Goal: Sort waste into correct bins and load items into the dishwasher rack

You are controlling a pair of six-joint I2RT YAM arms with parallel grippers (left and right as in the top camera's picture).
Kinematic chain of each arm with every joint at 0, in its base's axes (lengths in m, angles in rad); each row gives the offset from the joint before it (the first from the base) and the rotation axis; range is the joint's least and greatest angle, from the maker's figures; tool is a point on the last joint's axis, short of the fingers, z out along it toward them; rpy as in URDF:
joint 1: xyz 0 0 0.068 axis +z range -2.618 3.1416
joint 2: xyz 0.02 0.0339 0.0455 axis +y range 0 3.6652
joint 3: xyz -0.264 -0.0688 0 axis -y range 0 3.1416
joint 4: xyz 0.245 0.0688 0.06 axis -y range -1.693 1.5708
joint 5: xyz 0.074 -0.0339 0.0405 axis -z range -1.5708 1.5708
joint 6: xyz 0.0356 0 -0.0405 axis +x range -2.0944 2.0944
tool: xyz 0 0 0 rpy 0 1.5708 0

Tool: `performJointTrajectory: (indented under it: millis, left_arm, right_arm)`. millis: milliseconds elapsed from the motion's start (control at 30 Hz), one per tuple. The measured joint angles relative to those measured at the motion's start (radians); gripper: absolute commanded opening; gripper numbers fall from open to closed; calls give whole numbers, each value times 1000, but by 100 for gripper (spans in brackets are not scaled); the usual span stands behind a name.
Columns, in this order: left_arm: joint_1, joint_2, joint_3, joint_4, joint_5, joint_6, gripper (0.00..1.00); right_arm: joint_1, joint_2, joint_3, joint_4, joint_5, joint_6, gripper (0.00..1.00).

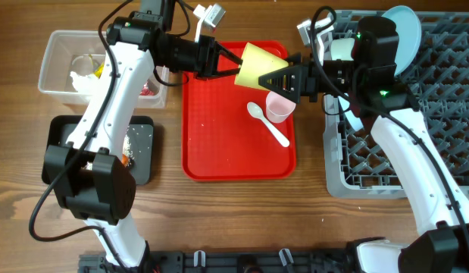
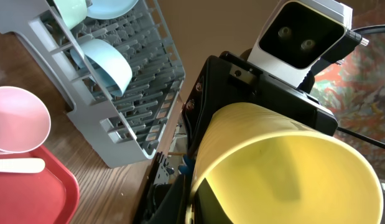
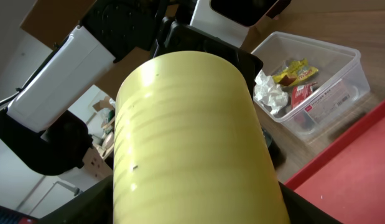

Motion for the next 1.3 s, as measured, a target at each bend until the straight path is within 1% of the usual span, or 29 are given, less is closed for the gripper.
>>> performJointTrajectory:
  millis: [133, 233, 267, 400, 667, 800, 867, 900, 933, 967, 1300]
  left_arm:
    - [0, 0, 0, 3, 5, 6, 4]
    - [0, 0, 0, 3, 8, 7, 7]
    - [0, 0, 0, 3, 8, 10, 8]
    - [-2, 0, 0, 2, -5, 10, 18]
    - [-6, 0, 0, -2, -34, 11, 25]
    - [-7, 0, 0, -28, -77, 10, 28]
    - [-7, 0, 0, -36, -97, 10, 26]
    - [-7, 0, 0, -38, -103, 10, 23]
    - [-7, 0, 0, -38, -111, 10, 11]
    - [-7, 0, 0, -39, -117, 13, 4]
    - [-7, 0, 0, -40, -129, 14, 4]
  right_arm:
    - [0, 0, 0, 17, -1, 8, 64]
    - [0, 0, 0, 29, -1, 8, 63]
    - [0, 0, 0, 29, 0, 7, 63]
    - [0, 0, 0, 36, 0, 7, 63]
    - [0, 1, -1, 67, 8, 7, 61]
    - [-4, 1, -1, 67, 36, 7, 61]
    - [-13, 1, -1, 68, 50, 7, 61]
    - [-15, 2, -1, 70, 53, 7, 61]
    - [-19, 2, -1, 72, 57, 9, 61]
    - [-21, 2, -1, 73, 62, 7, 61]
    - [-21, 2, -1, 73, 64, 7, 61]
